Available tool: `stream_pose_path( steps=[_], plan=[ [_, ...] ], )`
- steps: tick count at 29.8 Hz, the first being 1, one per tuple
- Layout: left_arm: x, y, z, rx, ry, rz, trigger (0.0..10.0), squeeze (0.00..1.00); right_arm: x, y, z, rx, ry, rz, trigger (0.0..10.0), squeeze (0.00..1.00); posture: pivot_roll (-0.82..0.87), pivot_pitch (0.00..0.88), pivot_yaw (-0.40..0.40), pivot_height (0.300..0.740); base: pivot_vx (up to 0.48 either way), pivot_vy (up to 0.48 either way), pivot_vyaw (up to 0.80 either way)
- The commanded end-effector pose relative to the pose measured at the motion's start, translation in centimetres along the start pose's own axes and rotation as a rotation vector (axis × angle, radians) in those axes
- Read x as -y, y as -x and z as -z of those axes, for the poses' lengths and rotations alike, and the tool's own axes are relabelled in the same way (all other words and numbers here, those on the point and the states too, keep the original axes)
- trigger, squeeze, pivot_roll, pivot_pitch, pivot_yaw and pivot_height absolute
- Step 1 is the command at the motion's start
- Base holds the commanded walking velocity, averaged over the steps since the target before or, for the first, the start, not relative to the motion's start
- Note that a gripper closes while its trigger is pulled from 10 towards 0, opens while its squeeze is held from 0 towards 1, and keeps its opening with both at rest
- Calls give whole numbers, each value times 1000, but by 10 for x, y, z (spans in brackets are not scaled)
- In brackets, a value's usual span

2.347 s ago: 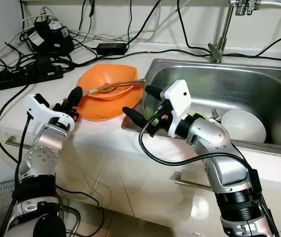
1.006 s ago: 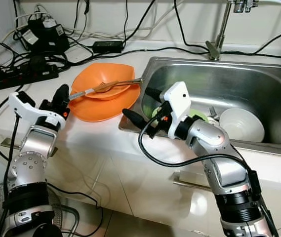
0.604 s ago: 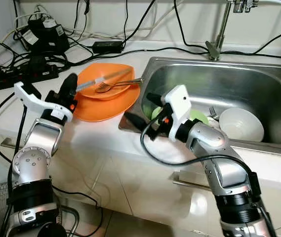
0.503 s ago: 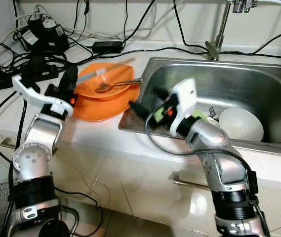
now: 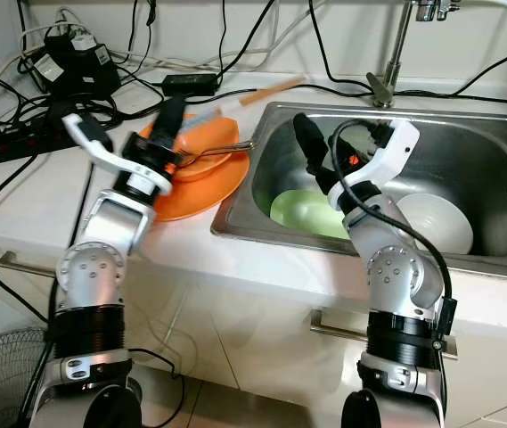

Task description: Kitchen organization

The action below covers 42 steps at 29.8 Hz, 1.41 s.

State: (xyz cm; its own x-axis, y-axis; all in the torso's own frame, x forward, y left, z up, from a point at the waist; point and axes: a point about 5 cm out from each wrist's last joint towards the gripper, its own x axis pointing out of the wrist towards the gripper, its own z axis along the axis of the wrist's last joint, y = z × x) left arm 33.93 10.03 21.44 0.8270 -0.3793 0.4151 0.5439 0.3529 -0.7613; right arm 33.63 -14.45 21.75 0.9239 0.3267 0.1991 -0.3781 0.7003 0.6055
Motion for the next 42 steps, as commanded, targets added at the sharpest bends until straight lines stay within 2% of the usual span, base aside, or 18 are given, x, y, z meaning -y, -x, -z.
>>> stream_pose_path(
  steps=[1, 2, 8, 16, 19, 23, 28, 31, 34, 42],
  plan=[
    [11, -10, 9, -21, 16, 45, 0, 0, -6, -4, -1, -2, -20, -24, 10000, 0, -131, 0, 108, 740, 0, 0, 0],
    [13, -11, 20, -65, 45, 56, 0, 0, -10, -5, -2, 9, -35, -43, 10000, 0, -133, 0, 109, 740, 0, 0, 0],
    [15, -11, 37, -113, 91, 66, 0, 0, -18, -12, -2, 17, -77, -70, 10000, 0, -131, 0, 110, 740, 0, 0, 0],
    [20, -11, 47, -141, 126, 90, 0, 0, -32, -19, 7, -10, -188, -133, 10000, 0, -121, 0, 109, 740, 0, 0, 0],
    [22, -11, 46, -129, 128, 92, 0, 0, -34, -19, 9, -15, -196, -141, 10000, 0, -120, 0, 109, 740, 0, 0, 0],
    [24, -15, 34, -55, 118, 89, 0, 0, -37, -18, 12, -26, -211, -156, 10000, 0, -119, 0, 111, 740, 0, 0, 0],
    [12, -17, 12, 42, 50, 25, 0, 0, -30, -14, 6, 9, -223, -141, 10000, 0, -119, 0, 117, 740, 0, 0, 0],
    [8, -18, 1, 84, 3, -20, 0, 0, -23, -13, -2, 77, -236, -101, 10000, 0, -117, 0, 117, 740, 0, 0, 0],
    [10, -19, 3, 63, 21, -3, 0, 0, -23, -14, 0, 66, -234, -99, 10000, 0, -112, 0, 116, 740, 0, 0, 0],
    [16, -16, 28, -46, 111, 57, 0, 0, -35, -19, 14, -2, -248, -153, 10000, 0, -111, 0, 117, 740, 0, 0, 0]
  ],
)
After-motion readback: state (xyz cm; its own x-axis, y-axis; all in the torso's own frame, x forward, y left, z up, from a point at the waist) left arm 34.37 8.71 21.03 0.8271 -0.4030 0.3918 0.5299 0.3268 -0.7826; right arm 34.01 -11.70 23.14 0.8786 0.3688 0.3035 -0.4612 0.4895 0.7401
